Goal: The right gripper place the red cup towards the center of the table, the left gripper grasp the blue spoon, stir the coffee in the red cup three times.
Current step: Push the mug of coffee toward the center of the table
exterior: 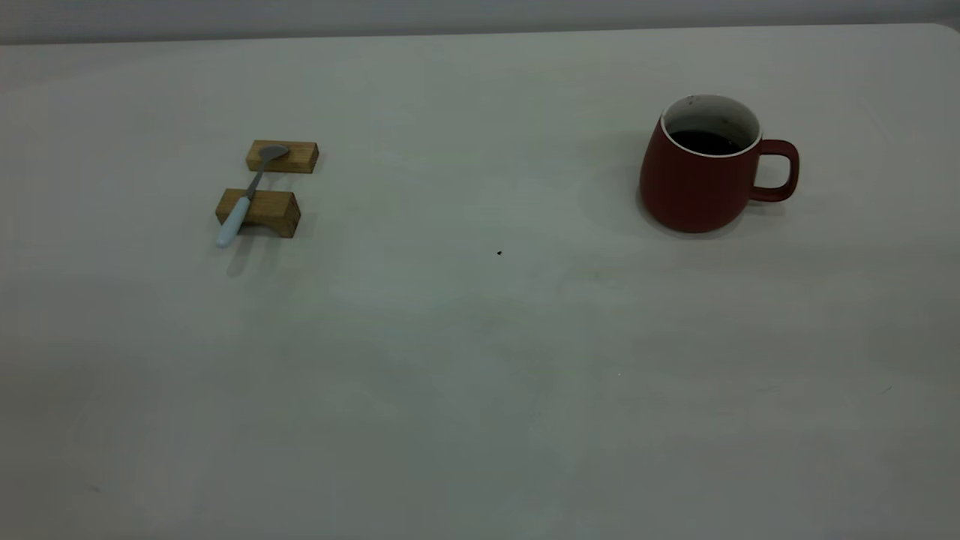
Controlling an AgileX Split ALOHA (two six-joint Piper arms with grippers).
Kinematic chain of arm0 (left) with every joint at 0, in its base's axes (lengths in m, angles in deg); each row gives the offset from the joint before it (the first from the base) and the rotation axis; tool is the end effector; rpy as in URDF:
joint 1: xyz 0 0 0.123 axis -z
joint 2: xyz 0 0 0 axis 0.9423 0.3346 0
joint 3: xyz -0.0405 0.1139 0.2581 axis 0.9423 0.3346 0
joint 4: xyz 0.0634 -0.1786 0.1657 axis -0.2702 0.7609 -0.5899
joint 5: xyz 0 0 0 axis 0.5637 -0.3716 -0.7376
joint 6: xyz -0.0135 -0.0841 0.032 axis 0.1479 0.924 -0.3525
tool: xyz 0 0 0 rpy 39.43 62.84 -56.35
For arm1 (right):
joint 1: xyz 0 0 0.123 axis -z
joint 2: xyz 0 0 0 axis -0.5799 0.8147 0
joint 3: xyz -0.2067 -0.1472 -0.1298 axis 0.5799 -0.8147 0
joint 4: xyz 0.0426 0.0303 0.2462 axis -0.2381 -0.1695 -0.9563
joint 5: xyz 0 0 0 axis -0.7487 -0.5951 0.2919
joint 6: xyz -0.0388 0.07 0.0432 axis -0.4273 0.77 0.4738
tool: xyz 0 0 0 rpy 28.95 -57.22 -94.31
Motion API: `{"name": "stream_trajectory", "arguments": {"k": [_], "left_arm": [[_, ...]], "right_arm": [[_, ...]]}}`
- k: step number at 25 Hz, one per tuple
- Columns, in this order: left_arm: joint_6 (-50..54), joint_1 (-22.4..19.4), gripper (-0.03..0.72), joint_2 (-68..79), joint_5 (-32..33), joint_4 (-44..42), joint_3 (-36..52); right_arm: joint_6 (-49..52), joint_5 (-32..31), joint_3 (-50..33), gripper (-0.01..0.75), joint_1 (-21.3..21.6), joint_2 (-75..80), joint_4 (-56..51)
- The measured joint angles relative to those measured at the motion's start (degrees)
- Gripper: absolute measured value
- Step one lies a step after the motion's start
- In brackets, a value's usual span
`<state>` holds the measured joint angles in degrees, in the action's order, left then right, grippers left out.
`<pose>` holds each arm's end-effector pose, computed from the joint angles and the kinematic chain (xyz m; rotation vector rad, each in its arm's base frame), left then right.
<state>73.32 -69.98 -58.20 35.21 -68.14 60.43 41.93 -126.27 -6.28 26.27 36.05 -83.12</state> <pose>-0.0090 0.0031 0.2680 -0.0546 2.1053 0.0064 -0.0013 -0.0061 0.2629 -0.0698 2.1684 0.0592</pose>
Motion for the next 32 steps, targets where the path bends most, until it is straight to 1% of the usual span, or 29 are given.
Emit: {"name": "stream_trajectory", "arguments": {"k": [15, 21, 25, 29, 32], "left_arm": [[0.0, 0.0, 0.585, 0.0, 0.0, 0.0, 0.0], [0.0, 0.0, 0.585, 0.0, 0.0, 0.0, 0.0], [0.0, 0.0, 0.585, 0.0, 0.0, 0.0, 0.0], [0.0, 0.0, 0.585, 0.0, 0.0, 0.0, 0.0], [0.0, 0.0, 0.585, 0.0, 0.0, 0.0, 0.0]], "right_arm": [[0.0, 0.0, 0.0, 0.304, 0.0, 0.0, -0.1], [0.0, 0.0, 0.0, 0.304, 0.0, 0.2, -2.1], [-0.8, 0.3, 0.1, 0.294, 0.0, 5.7, -3.2], [-2.3, 3.2, 0.7, 0.282, 0.0, 17.4, -3.4], [-2.5, 10.9, 1.2, 0.28, 0.0, 26.4, -4.0]]}}
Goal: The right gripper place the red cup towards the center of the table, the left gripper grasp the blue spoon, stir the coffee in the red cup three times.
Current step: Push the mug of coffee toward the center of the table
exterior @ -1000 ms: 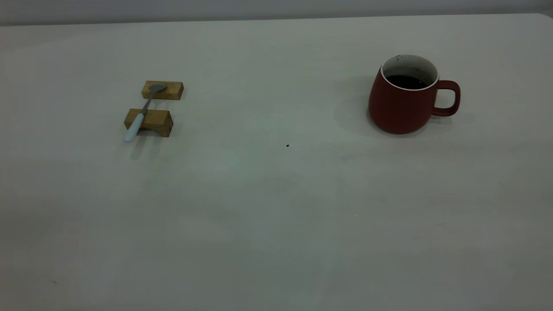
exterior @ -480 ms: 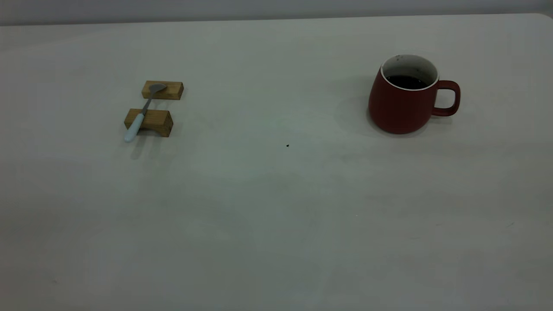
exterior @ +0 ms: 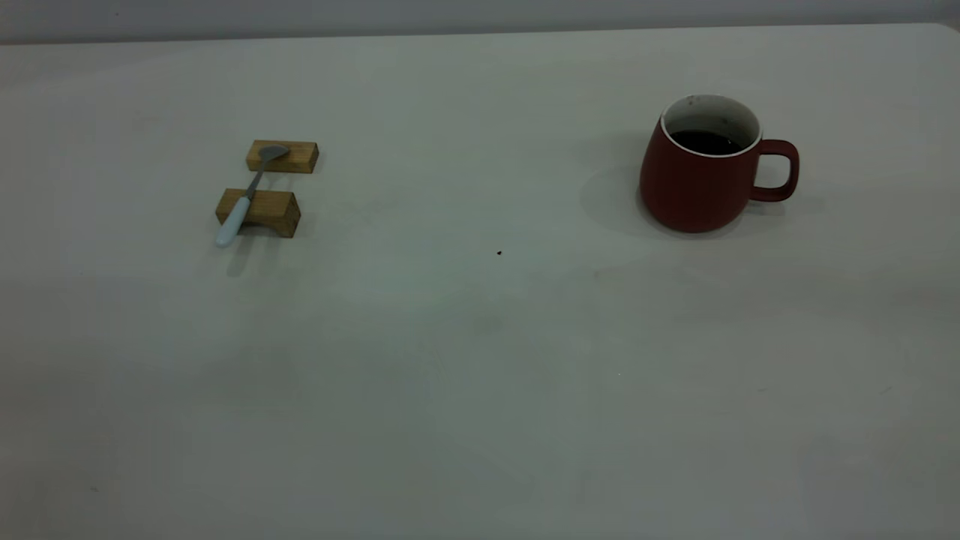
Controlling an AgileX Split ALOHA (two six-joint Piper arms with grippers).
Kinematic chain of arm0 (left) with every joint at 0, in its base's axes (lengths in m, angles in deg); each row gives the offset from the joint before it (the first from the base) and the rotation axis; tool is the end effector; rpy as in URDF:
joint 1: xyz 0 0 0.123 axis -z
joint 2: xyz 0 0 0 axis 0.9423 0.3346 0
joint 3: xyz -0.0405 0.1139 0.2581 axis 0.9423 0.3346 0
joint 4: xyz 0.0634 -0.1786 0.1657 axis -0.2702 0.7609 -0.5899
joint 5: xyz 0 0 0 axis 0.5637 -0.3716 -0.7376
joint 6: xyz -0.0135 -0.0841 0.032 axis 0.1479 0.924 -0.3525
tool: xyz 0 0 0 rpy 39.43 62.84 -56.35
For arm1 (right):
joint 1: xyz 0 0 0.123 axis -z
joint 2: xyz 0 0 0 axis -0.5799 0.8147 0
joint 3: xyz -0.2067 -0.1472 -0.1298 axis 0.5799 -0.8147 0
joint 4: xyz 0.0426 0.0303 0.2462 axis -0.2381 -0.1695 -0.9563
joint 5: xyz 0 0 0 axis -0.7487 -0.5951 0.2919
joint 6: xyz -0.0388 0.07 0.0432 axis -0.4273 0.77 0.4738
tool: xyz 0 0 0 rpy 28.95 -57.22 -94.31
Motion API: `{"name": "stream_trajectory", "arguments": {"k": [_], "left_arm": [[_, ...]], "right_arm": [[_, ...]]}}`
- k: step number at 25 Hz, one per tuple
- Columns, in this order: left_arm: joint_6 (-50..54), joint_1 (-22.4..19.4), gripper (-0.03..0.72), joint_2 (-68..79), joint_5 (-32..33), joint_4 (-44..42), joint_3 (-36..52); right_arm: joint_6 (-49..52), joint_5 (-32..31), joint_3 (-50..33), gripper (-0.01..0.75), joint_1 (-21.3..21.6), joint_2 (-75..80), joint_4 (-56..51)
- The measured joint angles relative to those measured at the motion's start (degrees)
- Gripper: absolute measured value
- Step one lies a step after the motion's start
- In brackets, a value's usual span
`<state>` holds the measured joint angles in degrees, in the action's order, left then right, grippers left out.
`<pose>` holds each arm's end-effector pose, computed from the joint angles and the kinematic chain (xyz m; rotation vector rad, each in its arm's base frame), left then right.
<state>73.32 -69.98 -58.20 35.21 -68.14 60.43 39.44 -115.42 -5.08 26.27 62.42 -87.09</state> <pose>-0.0090 0.0031 0.2680 -0.0546 2.1053 0.0064 0.0739 0.0118 0.2653 -0.1354 2.4196 0.0947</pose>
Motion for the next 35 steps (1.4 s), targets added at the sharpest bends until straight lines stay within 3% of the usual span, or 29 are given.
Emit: {"name": "stream_trajectory", "arguments": {"k": [6, 11, 18, 21, 28, 35], "left_arm": [[0.0, 0.0, 0.585, 0.0, 0.1, 0.0, 0.0], [0.0, 0.0, 0.585, 0.0, 0.1, 0.0, 0.0], [0.0, 0.0, 0.585, 0.0, 0.1, 0.0, 0.0], [0.0, 0.0, 0.585, 0.0, 0.1, 0.0, 0.0], [0.0, 0.0, 0.585, 0.0, 0.1, 0.0, 0.0], [0.0, 0.0, 0.585, 0.0, 0.1, 0.0, 0.0]], "right_arm": [[-4.6, 19.3, 0.0, 0.278, 0.0, 19.1, -1.4], [-9.9, 26.2, 2.9, 0.306, 0.0, 34.2, -1.5], [-17.5, 32.8, 13.1, 0.607, 0.0, 48.1, -1.3], [-22.8, 36.9, 16.3, 0.66, 0.0, 54.1, 0.0], [-33.2, 42.1, 23.9, 0.596, 0.5, 70.6, 0.0], [-38.0, 44.1, 31.5, 0.551, 6.4, 82.0, 0.7]]}}
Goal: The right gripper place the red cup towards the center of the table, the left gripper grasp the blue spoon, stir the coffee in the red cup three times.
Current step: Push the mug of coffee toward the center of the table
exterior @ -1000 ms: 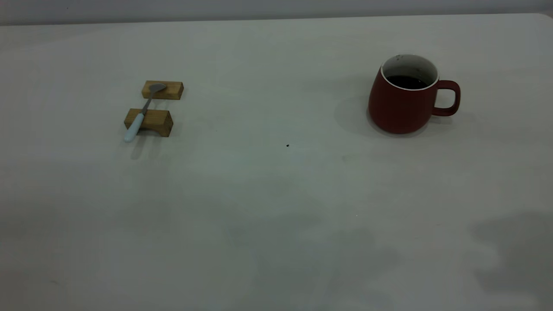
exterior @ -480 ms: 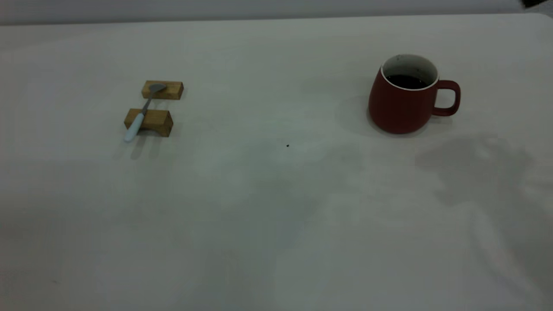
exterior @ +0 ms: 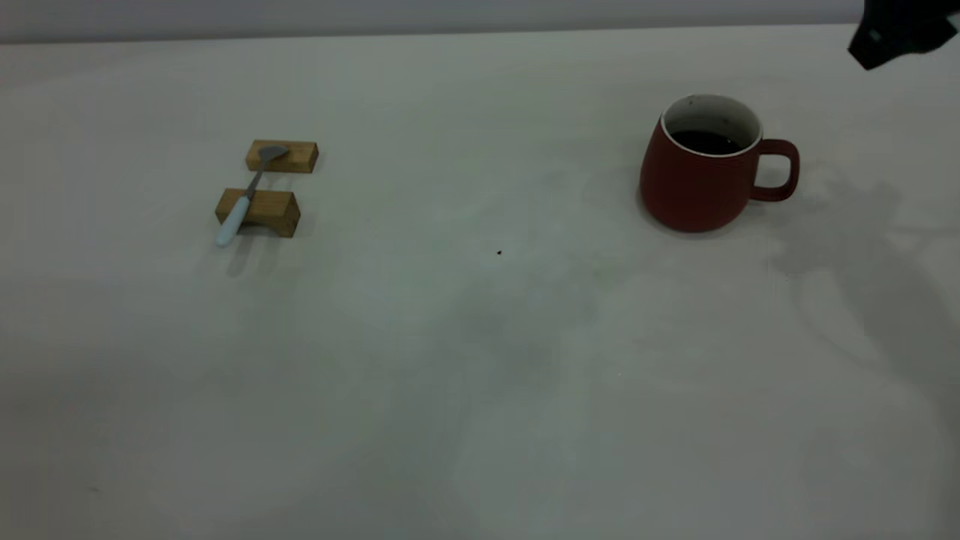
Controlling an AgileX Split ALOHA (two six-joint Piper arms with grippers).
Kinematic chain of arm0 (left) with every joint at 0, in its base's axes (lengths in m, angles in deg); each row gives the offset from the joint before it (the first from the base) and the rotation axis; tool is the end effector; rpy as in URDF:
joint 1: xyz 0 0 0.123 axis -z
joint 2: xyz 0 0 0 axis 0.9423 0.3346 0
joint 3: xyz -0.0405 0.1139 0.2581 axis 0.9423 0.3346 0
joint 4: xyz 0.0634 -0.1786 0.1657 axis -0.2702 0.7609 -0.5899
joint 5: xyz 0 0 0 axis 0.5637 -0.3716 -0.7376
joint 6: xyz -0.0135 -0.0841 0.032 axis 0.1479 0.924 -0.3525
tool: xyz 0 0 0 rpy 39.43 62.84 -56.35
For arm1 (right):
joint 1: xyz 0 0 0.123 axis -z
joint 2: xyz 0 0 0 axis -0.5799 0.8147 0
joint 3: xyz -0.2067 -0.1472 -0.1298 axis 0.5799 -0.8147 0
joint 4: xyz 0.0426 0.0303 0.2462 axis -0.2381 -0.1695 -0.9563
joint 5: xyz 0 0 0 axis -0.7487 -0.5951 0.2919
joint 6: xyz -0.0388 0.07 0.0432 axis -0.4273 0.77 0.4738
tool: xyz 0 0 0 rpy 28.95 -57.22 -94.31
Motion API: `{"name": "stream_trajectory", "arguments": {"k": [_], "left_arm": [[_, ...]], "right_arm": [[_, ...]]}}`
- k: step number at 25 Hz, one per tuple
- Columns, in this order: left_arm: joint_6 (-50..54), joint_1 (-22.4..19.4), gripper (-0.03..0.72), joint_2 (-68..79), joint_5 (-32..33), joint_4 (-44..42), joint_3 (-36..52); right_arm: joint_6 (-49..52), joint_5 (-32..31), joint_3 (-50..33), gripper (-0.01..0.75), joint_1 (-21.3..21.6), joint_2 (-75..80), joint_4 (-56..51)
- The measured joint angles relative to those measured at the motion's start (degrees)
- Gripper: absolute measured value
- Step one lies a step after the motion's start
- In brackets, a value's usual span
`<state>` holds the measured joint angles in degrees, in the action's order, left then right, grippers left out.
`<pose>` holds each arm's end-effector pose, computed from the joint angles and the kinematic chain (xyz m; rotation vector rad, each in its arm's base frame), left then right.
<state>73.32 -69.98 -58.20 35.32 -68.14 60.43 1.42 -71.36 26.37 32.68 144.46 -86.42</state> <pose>-0.0091 0.0031 0.2678 -0.0546 2.1072 0.0064 0.3749 0.0178 0.1393 -0.8441 2.4076 -0.2303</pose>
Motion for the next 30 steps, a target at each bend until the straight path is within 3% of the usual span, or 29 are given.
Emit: {"name": "stream_trajectory", "arguments": {"k": [8, 13, 17, 26, 30], "left_arm": [[0.0, 0.0, 0.585, 0.0, 0.0, 0.0, 0.0], [0.0, 0.0, 0.585, 0.0, 0.0, 0.0, 0.0], [0.0, 0.0, 0.585, 0.0, 0.0, 0.0, 0.0], [0.0, 0.0, 0.585, 0.0, 0.0, 0.0, 0.0], [0.0, 0.0, 0.585, 0.0, 0.0, 0.0, 0.0]], "right_arm": [[-5.6, -3.7, 2.1, 0.551, 1.0, 2.3, -4.1], [-26.6, -5.5, 2.1, 0.551, -2.0, 2.4, -4.6], [-46.7, -4.7, 2.2, 0.551, -1.9, 4.9, -8.3], [-80.8, -9.8, 2.5, 0.551, 3.5, 9.6, -37.9], [-86.2, -14.3, 6.3, 0.551, 5.7, 13.3, -49.7]]}}
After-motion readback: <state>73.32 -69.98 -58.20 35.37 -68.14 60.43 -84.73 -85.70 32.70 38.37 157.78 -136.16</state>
